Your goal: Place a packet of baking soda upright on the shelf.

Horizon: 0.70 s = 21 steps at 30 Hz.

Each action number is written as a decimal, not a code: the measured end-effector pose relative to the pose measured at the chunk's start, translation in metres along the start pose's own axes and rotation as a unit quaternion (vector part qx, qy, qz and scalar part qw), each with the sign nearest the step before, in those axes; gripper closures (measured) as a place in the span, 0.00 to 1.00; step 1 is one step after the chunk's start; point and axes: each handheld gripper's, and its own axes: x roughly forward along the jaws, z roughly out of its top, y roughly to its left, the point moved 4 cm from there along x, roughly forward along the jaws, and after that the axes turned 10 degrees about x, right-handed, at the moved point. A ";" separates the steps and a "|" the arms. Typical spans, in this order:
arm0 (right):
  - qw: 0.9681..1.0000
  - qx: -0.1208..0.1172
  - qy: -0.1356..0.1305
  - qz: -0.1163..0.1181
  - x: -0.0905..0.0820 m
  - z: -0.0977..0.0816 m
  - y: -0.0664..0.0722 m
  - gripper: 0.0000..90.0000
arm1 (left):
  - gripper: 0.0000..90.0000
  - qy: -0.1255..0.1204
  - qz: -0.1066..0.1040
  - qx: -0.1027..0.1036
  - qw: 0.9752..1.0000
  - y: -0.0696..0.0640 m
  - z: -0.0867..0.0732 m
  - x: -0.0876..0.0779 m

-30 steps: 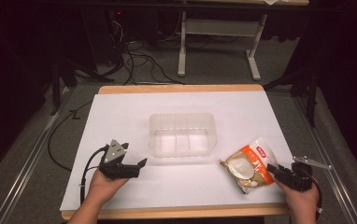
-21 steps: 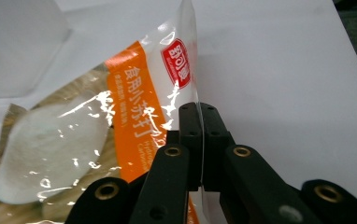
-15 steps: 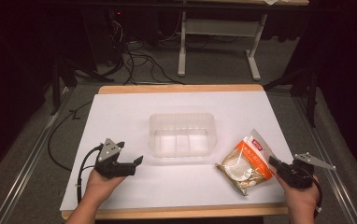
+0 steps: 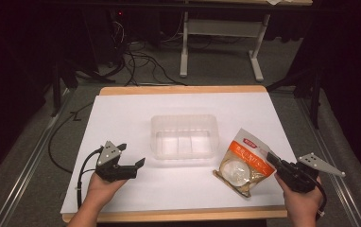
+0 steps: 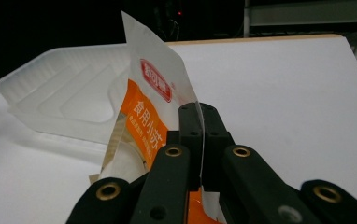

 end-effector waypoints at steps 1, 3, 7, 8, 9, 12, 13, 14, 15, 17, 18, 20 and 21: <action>1.000 0.000 -0.003 0.003 -0.001 0.001 0.003 1.00 | 0.14 0.001 -0.001 -0.001 1.000 0.000 0.000 0.000; 1.000 0.001 -0.007 0.009 -0.002 0.004 0.007 1.00 | 0.14 0.000 0.000 -0.002 1.000 0.000 0.000 -0.001; 1.000 -0.007 -0.016 0.011 -0.001 0.009 0.016 1.00 | 0.14 -0.001 0.001 -0.002 1.000 -0.001 0.000 0.000; 0.999 -0.018 -0.023 0.014 0.001 0.016 0.023 1.00 | 0.14 0.002 0.001 0.001 1.000 0.000 -0.001 0.001; 0.999 -0.024 -0.028 0.013 0.001 0.019 0.026 1.00 | 0.14 0.003 0.002 0.001 1.000 0.000 -0.001 0.001; 0.998 -0.038 -0.039 0.006 0.002 0.027 0.034 1.00 | 0.14 0.002 0.003 -0.004 1.000 0.002 -0.001 0.000; 0.998 -0.042 -0.043 0.004 0.002 0.030 0.037 1.00 | 0.14 0.001 0.004 -0.005 1.000 0.003 -0.001 0.000; 0.998 -0.044 -0.045 0.003 0.003 0.032 0.038 1.00 | 0.14 0.001 0.004 -0.005 1.000 0.003 -0.002 0.000; 0.998 -0.044 -0.045 0.003 0.003 0.032 0.038 1.00 | 0.14 0.001 0.004 -0.005 1.000 0.003 -0.002 0.000; 0.998 -0.043 -0.050 0.003 0.006 0.038 0.041 1.00 | 0.14 0.001 0.003 -0.005 1.000 0.003 -0.001 -0.002; 0.998 -0.045 -0.051 0.004 0.007 0.039 0.042 1.00 | 0.14 0.000 0.004 -0.005 1.000 0.003 -0.001 -0.002; 0.998 -0.045 -0.053 0.011 0.011 0.039 0.046 1.00 | 0.14 -0.001 0.004 -0.006 1.000 0.003 -0.001 -0.002; 0.997 -0.047 -0.053 0.010 0.013 0.039 0.049 1.00 | 0.14 -0.001 0.004 -0.006 1.000 0.003 -0.001 -0.002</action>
